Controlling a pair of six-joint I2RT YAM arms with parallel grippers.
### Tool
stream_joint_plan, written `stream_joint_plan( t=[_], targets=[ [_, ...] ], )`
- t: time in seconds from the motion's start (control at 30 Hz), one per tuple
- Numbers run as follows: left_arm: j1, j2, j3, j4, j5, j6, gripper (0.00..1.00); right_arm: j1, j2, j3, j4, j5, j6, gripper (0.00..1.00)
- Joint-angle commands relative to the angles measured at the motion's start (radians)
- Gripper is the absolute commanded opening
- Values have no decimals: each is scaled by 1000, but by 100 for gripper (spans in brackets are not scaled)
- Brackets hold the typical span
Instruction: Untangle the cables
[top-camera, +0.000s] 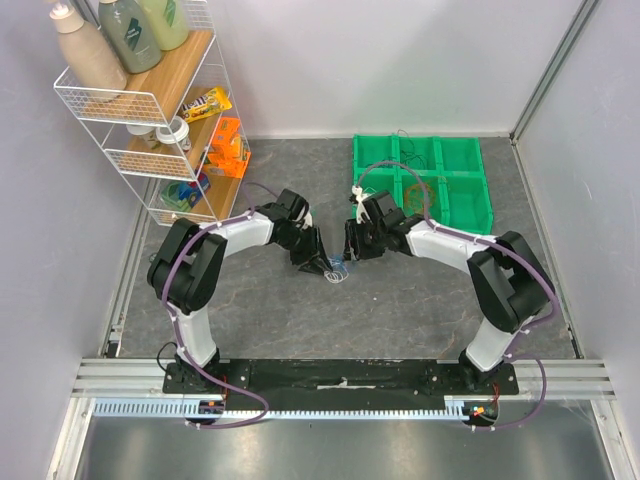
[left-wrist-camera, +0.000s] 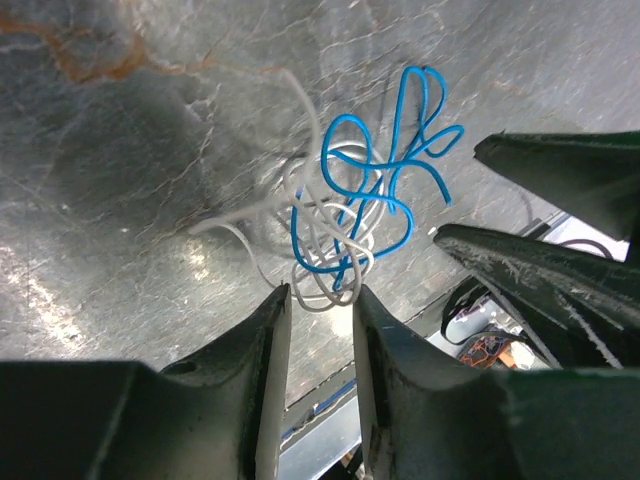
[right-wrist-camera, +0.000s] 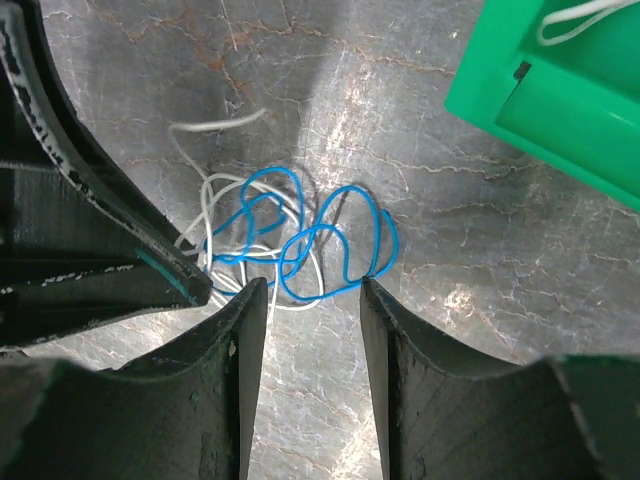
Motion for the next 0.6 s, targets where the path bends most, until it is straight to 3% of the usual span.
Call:
stream_joint_plan(
  t=[0.0, 0.17, 0.37, 0.43, 0.57],
  targets=[
    [-3, -27, -26, 28, 22, 16, 34, -2, 37, 39, 6, -7, -27, 50],
    [-4, -44, -30, 30, 25, -4, 25, -1, 60, 49, -8, 27, -76, 45],
    [-6, -79, -33, 7, 15, 14, 23, 2, 103, 80, -6, 17, -81, 41],
    [-6, -91, -27, -19, 6, 30, 32, 7, 107, 94, -5, 13, -76, 43],
    [-3, -139, -21, -68, -29, 62, 62, 10, 104, 102, -4, 20, -79, 46]
  ],
)
